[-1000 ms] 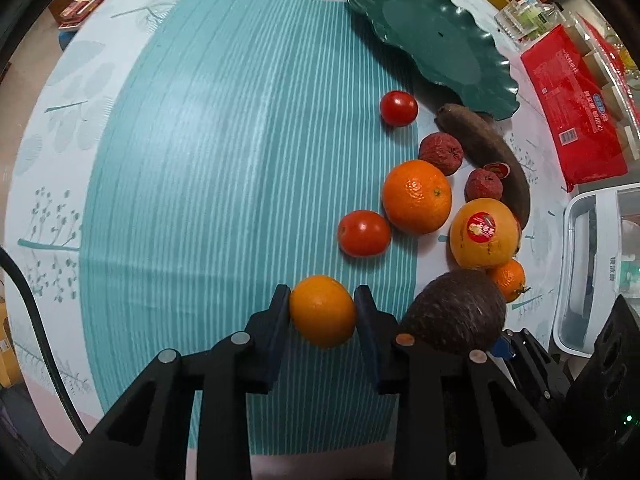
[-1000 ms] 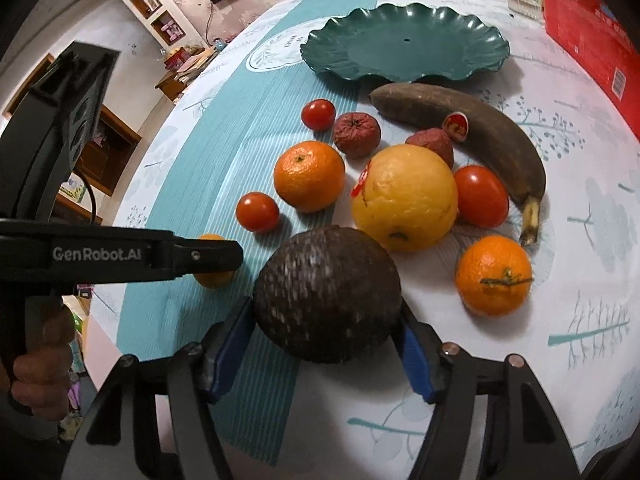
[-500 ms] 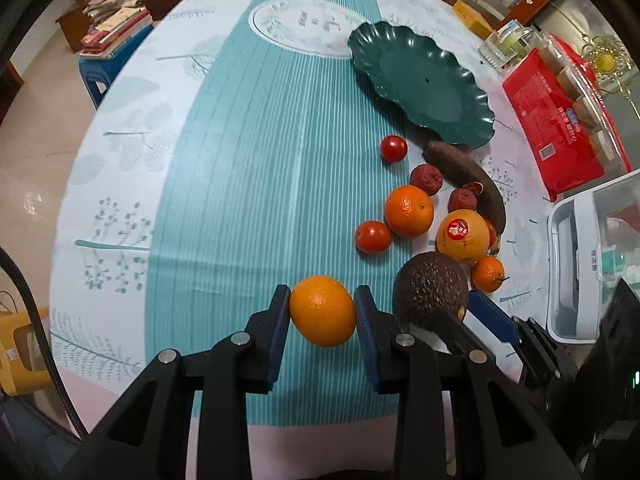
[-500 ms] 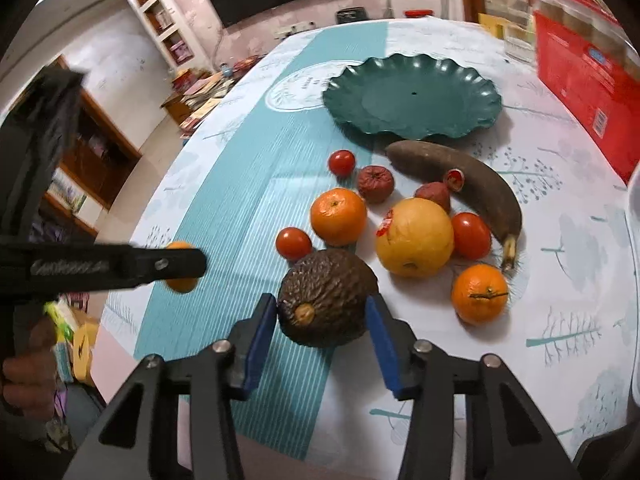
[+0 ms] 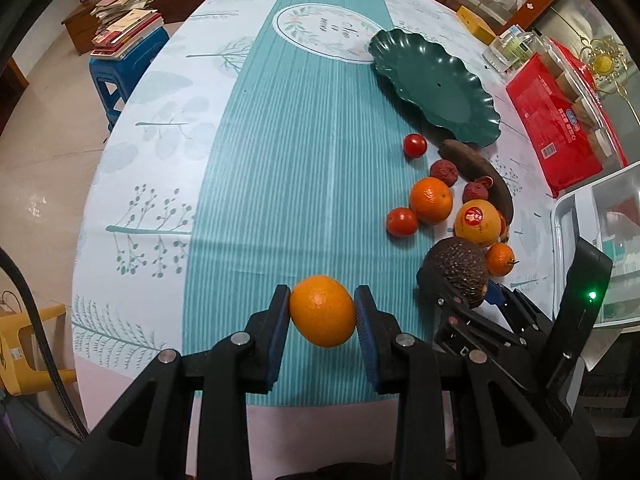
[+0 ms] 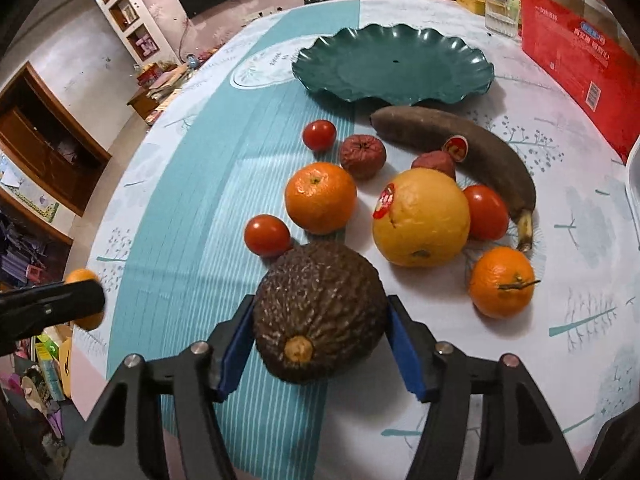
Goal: Organize fruits
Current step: 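Carry the avocado onto the green plate and open the right tool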
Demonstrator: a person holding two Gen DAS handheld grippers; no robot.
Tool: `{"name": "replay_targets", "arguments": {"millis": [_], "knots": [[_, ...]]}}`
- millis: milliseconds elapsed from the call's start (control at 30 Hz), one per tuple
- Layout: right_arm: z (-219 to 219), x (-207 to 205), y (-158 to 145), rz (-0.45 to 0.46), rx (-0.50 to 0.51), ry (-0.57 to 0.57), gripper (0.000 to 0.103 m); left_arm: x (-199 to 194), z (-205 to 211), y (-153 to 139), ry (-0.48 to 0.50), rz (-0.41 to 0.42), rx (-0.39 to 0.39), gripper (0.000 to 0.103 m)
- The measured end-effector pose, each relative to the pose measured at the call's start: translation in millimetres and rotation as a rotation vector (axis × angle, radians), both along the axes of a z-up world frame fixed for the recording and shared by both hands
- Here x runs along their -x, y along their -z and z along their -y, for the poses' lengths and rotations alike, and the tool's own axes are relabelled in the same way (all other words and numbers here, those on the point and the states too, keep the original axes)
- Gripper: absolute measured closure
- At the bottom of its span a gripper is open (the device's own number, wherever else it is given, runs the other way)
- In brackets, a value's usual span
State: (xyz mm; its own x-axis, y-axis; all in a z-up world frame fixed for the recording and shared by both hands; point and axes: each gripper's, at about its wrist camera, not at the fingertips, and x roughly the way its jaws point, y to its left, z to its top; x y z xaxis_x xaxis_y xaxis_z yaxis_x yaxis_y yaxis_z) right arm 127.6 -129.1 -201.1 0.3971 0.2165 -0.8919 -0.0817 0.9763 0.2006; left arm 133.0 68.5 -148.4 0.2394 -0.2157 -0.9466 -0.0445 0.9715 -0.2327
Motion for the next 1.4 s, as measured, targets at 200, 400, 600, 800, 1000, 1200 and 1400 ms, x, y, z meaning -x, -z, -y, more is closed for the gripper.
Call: {"name": "replay_targets", "arguments": {"millis": [200, 400, 600, 800, 1000, 1200, 1400], "knots": [[0, 2, -2, 0.0, 0.007, 0.011, 0.041, -4, -3, -4, 0.001, 0.009, 0.009, 0.072], [12, 5, -11, -0.029, -0.068, 0.033, 0.041, -16, 3, -15, 0.021, 0.037, 0.016, 0.072], [27, -2, -46, 0.038, -0.091, 0.041, 0.041, -39, 17, -33, 0.062, 0.07, 0.024, 0.072], [42, -23, -83, 0.121, -0.08, 0.042, 0.041, -64, 39, -64, 0.121, 0.152, 0.033, 0.072], [60, -61, -114, 0.217, -0.072, 0.038, 0.041, -100, 60, -85, 0.148, 0.221, 0.038, 0.072], [79, -109, -128, 0.298, -0.053, 0.055, 0.041, -137, 81, -93, 0.156, 0.278, 0.032, 0.072], [97, -150, -107, 0.293, -0.062, 0.072, 0.041, -170, 96, -71, 0.154, 0.256, 0.041, 0.072]]}}
